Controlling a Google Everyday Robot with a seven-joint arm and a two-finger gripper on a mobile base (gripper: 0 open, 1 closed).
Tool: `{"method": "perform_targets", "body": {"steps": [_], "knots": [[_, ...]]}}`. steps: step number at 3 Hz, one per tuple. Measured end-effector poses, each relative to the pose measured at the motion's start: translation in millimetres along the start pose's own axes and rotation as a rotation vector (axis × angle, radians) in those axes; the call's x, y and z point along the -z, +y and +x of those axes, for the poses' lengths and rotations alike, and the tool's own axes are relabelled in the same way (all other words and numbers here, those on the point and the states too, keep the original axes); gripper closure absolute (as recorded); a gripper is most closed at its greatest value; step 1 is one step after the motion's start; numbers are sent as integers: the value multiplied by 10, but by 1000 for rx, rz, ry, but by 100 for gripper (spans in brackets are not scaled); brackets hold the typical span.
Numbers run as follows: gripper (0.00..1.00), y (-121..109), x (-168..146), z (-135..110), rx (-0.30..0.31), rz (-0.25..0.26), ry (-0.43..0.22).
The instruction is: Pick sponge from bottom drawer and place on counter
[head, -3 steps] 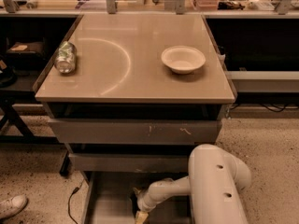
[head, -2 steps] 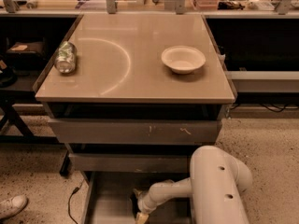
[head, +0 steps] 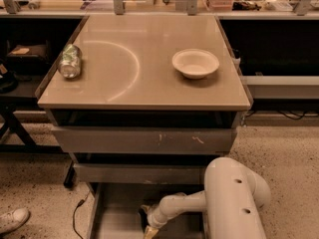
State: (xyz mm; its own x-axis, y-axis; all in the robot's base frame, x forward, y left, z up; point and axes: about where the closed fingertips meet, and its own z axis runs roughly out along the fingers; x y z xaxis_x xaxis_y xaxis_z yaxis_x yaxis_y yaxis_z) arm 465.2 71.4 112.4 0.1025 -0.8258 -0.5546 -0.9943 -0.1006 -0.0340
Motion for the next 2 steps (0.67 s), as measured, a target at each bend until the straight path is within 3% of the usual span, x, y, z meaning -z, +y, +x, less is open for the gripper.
{"method": "perform_targets", "body": {"steps": [2], "knots": [[64,0,0,0,0,0,0]]}}
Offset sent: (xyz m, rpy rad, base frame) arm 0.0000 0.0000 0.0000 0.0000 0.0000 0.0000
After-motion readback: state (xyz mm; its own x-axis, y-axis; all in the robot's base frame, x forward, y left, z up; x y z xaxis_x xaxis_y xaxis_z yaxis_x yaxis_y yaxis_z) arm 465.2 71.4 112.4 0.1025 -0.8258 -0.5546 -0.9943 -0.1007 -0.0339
